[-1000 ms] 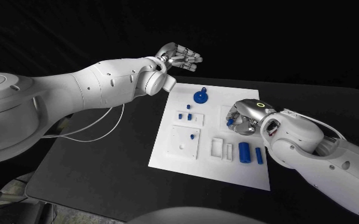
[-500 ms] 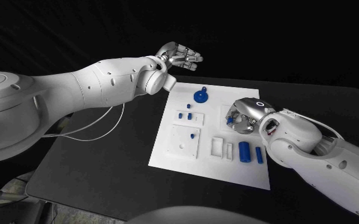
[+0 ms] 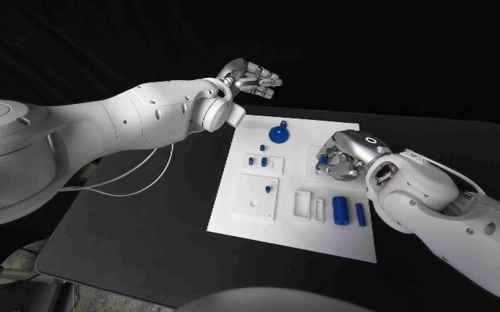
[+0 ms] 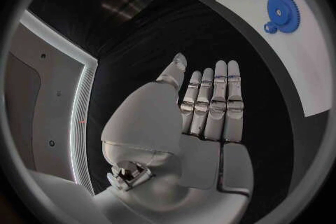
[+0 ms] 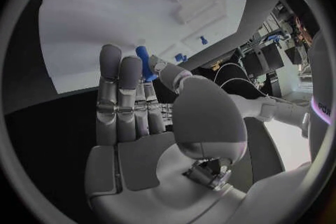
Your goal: Assemble the parts on the task board
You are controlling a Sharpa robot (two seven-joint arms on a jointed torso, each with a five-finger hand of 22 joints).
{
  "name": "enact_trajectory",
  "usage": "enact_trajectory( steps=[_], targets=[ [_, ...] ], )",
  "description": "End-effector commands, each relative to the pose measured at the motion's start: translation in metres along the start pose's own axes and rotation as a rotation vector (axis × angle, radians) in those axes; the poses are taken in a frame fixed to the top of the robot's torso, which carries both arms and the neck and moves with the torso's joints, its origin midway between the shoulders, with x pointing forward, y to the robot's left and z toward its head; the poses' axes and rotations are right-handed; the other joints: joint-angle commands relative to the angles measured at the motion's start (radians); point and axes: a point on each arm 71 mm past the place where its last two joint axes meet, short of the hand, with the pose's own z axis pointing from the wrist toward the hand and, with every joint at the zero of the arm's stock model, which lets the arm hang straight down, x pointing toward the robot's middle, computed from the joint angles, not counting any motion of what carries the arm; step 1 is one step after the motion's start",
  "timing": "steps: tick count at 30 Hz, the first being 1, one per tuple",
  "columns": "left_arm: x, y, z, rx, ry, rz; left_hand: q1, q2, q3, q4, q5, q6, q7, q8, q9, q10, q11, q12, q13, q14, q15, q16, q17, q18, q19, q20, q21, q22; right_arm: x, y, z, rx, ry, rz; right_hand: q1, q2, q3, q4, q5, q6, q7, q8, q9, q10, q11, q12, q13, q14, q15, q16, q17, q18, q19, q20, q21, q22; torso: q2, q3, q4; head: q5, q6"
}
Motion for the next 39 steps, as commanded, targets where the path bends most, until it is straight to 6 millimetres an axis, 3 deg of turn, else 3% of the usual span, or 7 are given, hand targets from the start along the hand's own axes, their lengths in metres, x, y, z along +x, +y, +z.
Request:
enact_trajectory(
  steps=[1,8,16,22,27,29,39],
  targets=[
    [0.002,-0.001,0.001,0.004,0.013,-0.002,-0.004,0.007,-0.001,-0.005,0.000,-0.001,-0.004,-0.003,-0.001,-0.003,-0.002,-0.001,0.000,0.000,0.000,-0.004,0.000,-0.012,0.002,0.003,0.006,-0.003,-0.006,0.002,-0.002,0.026,0.011,0.128,-0.001,0.014,0.000,-0.006,0.003,0.018,-0.009,0.002,0.003,0.006,-0.001,0.004,0.002,-0.001,-0.007,-0.007,0.001,0.000,0.021,-0.007,-0.001,0.001,-0.001,-0.0008,-0.0007,0.002,0.000],
    [0.001,-0.001,0.002,0.003,0.010,0.000,-0.004,0.007,-0.001,-0.005,0.000,-0.001,-0.004,-0.003,-0.001,-0.003,-0.002,-0.001,0.000,0.000,0.000,-0.004,0.000,-0.012,0.002,0.003,0.006,-0.003,-0.015,0.021,-0.004,-0.020,0.025,0.210,-0.005,0.021,-0.004,-0.015,0.004,0.018,-0.009,0.003,0.005,0.007,-0.002,0.004,0.002,0.000,-0.007,-0.010,0.001,0.001,0.023,-0.007,-0.006,0.005,-0.001,-0.0021,-0.0002,0.007,0.001],
    [0.004,-0.001,0.004,0.005,0.013,0.000,-0.004,0.007,-0.001,-0.005,0.000,-0.001,-0.004,-0.003,-0.001,-0.003,-0.002,-0.001,0.000,0.000,0.000,-0.004,0.000,-0.012,0.002,0.003,0.006,-0.003,-0.012,0.056,0.001,-0.122,0.026,0.205,-0.006,0.023,-0.005,-0.016,0.004,0.017,-0.009,0.002,0.005,0.006,-0.001,0.003,0.002,0.000,-0.007,-0.011,0.001,0.001,0.023,-0.007,-0.008,0.006,-0.001,-0.0044,0.0003,0.015,0.000],
    [0.010,-0.003,0.007,0.008,0.024,-0.003,-0.004,0.007,-0.001,-0.005,0.000,-0.001,-0.004,-0.003,-0.001,-0.003,-0.002,-0.001,0.000,0.000,0.000,-0.004,0.000,-0.012,0.002,0.003,0.006,-0.003,0.004,0.089,0.005,-0.219,0.030,0.170,-0.007,0.025,-0.007,-0.019,0.005,0.018,-0.009,0.003,0.006,0.007,-0.001,0.004,0.003,0.001,-0.007,-0.012,0.001,0.001,0.024,-0.007,-0.010,0.008,0.001,-0.0015,0.0019,0.017,-0.002],
    [0.014,-0.004,0.008,0.011,0.033,-0.005,-0.004,0.009,-0.001,-0.005,0.000,-0.001,-0.003,-0.003,-0.001,-0.004,-0.002,-0.001,0.000,-0.001,0.000,-0.004,0.000,-0.012,0.000,0.003,0.007,-0.006,0.017,0.113,0.006,-0.284,0.031,0.146,-0.008,0.026,-0.008,-0.021,0.005,0.018,-0.009,0.003,0.006,0.006,-0.001,0.003,0.002,0.001,-0.007,-0.012,0.001,0.001,0.024,-0.007,-0.011,0.009,0.001,-0.0013,0.0019,0.019,-0.002],
    [0.016,-0.004,0.008,0.012,0.037,-0.006,-0.004,0.009,-0.001,-0.005,0.000,-0.001,-0.003,-0.003,-0.001,-0.004,-0.002,-0.001,0.000,-0.001,0.000,-0.004,0.000,-0.012,0.000,0.003,0.007,-0.006,0.024,0.122,0.007,-0.310,0.035,0.133,-0.008,0.027,-0.008,-0.023,0.005,0.018,-0.009,0.003,0.006,0.006,-0.001,0.004,0.003,0.001,-0.007,-0.013,0.001,0.001,0.025,-0.007,-0.012,0.010,0.001,-0.0011,0.0025,0.027,-0.007],
    [0.017,-0.005,0.008,0.012,0.039,-0.007,-0.004,0.009,-0.002,-0.006,0.000,-0.004,-0.002,-0.004,-0.001,-0.004,-0.001,-0.001,0.000,-0.001,0.001,-0.004,0.000,-0.012,0.000,0.003,0.008,-0.007,0.048,0.134,0.006,-0.355,0.072,0.078,-0.010,0.028,-0.012,-0.029,0.006,0.019,-0.009,0.003,0.007,0.007,-0.001,0.004,0.003,0.001,-0.007,-0.013,0.001,0.001,0.026,-0.007,-0.015,0.012,0.000,-0.0006,0.0006,0.040,-0.016]
  ],
)
